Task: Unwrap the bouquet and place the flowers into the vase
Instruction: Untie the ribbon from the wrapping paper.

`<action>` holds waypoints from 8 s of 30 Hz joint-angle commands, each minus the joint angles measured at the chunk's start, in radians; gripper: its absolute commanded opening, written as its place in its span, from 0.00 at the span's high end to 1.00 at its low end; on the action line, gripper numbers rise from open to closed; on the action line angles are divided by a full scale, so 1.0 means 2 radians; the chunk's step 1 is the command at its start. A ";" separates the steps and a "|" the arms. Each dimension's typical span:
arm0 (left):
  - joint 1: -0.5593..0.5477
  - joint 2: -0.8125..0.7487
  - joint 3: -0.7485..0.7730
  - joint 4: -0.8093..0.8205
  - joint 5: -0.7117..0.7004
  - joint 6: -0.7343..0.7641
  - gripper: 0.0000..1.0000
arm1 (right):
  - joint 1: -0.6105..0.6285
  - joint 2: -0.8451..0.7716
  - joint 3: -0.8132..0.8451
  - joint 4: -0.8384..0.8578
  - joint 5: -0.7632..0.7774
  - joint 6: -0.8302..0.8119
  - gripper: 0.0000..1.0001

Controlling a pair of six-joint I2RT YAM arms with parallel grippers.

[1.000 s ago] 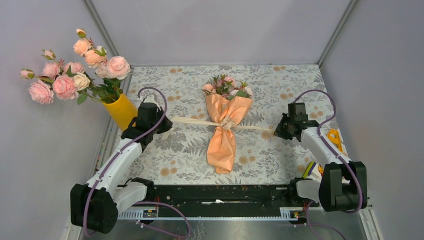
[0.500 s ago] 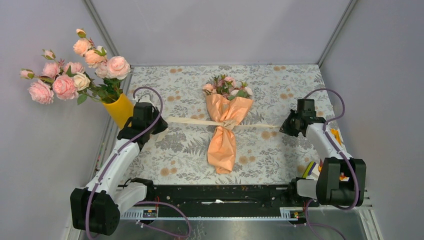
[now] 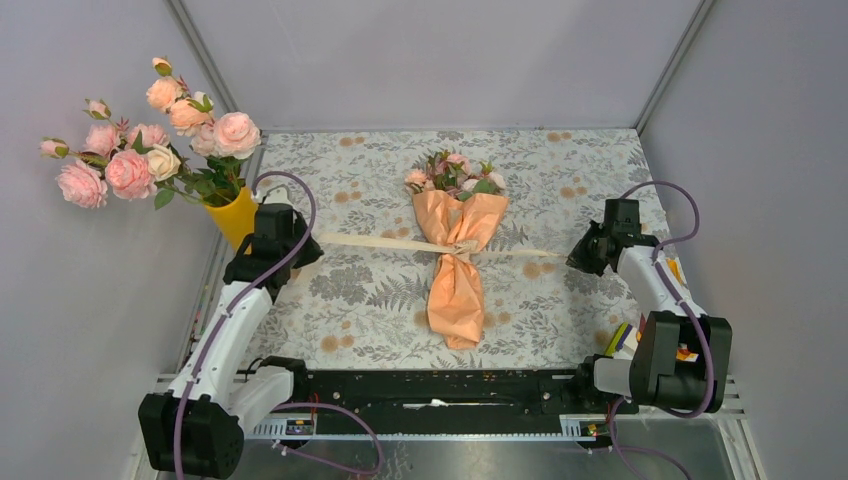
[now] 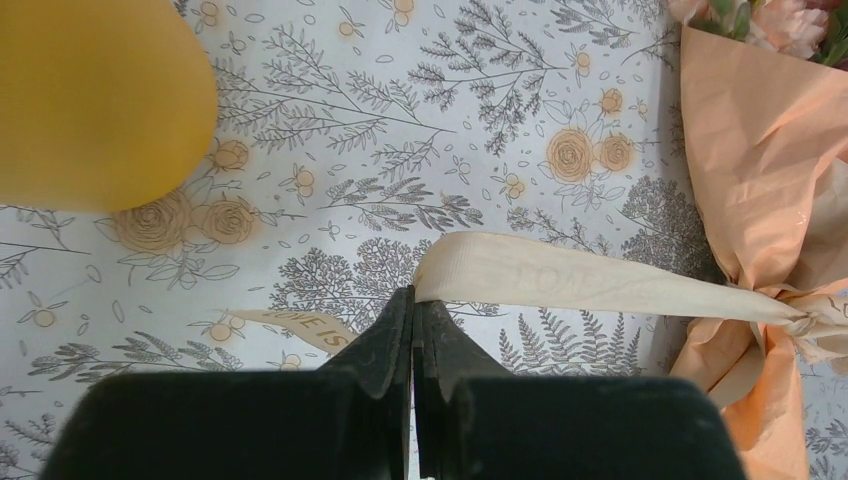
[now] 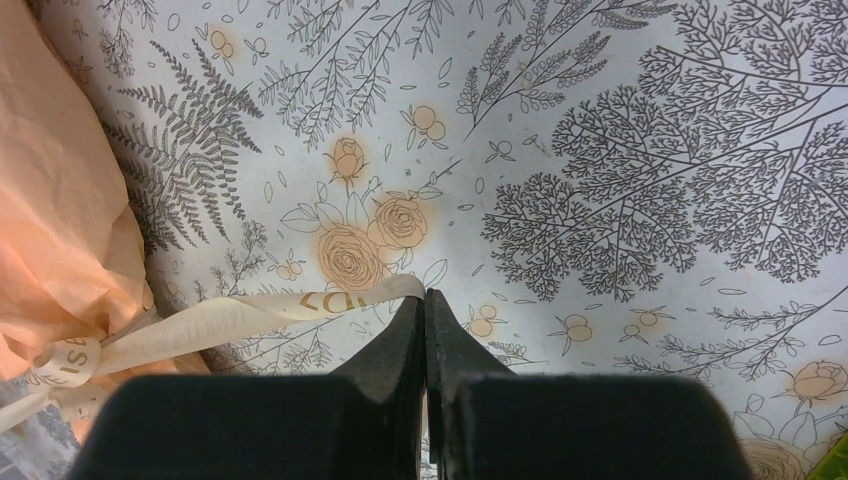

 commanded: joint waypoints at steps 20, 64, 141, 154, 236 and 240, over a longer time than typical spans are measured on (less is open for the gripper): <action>0.031 -0.036 0.026 -0.030 -0.056 0.051 1.00 | -0.026 0.000 0.030 -0.006 0.021 -0.006 1.00; 0.048 -0.044 0.042 -0.048 -0.107 0.107 1.00 | -0.095 -0.066 0.041 -0.028 0.150 -0.002 1.00; -0.272 0.151 0.044 0.280 0.131 -0.017 0.23 | 0.230 -0.005 0.002 0.131 -0.087 0.006 0.39; -0.273 0.272 0.073 0.306 0.159 -0.017 0.32 | 0.272 0.097 0.047 0.157 -0.081 0.014 0.49; -0.295 0.253 -0.013 0.297 0.116 -0.056 0.93 | 0.387 0.125 0.070 0.234 -0.027 -0.073 0.68; -0.295 0.251 -0.012 0.293 0.113 -0.055 0.93 | 0.388 0.141 0.074 0.234 -0.015 -0.069 0.68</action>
